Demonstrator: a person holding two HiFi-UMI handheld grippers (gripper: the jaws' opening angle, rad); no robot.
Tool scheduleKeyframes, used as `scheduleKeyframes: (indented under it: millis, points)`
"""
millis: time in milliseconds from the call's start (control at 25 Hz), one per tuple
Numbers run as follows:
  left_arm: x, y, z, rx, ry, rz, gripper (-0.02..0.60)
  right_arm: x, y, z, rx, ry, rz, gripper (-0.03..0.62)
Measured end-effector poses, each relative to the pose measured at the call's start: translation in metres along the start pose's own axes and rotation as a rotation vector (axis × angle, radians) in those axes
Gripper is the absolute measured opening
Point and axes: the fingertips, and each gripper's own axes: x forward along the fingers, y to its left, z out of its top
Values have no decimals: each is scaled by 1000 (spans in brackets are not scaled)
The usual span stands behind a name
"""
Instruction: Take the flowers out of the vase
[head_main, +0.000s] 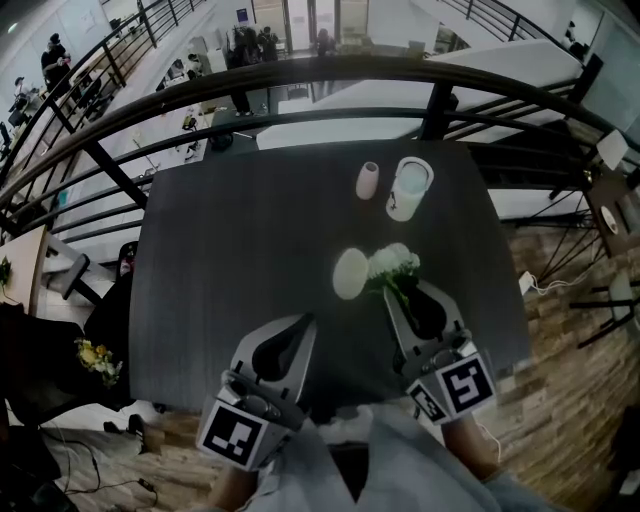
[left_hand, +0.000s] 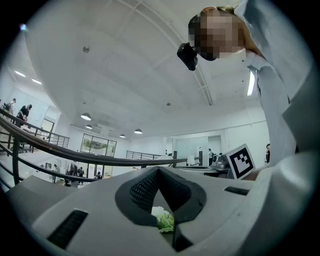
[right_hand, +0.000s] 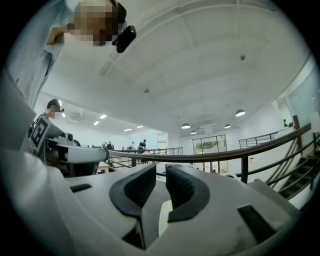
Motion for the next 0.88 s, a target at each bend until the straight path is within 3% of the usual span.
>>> scheduleKeyframes:
  millis: [80, 160, 400, 880]
  points:
    - [-1, 0, 2, -2, -8, -4, 0, -2, 3, 6, 2, -25, -3, 59]
    - [-3, 0, 5, 1, -17, -8, 0, -3, 6, 10, 6, -43, -4, 0]
    - [-3, -3, 9, 4, -23, -15, 0, -3, 15, 12, -50, -36, 35, 0]
    - [-4, -1, 7, -2, -24, -24, 0, -6, 9, 7, -41, -12, -17, 0]
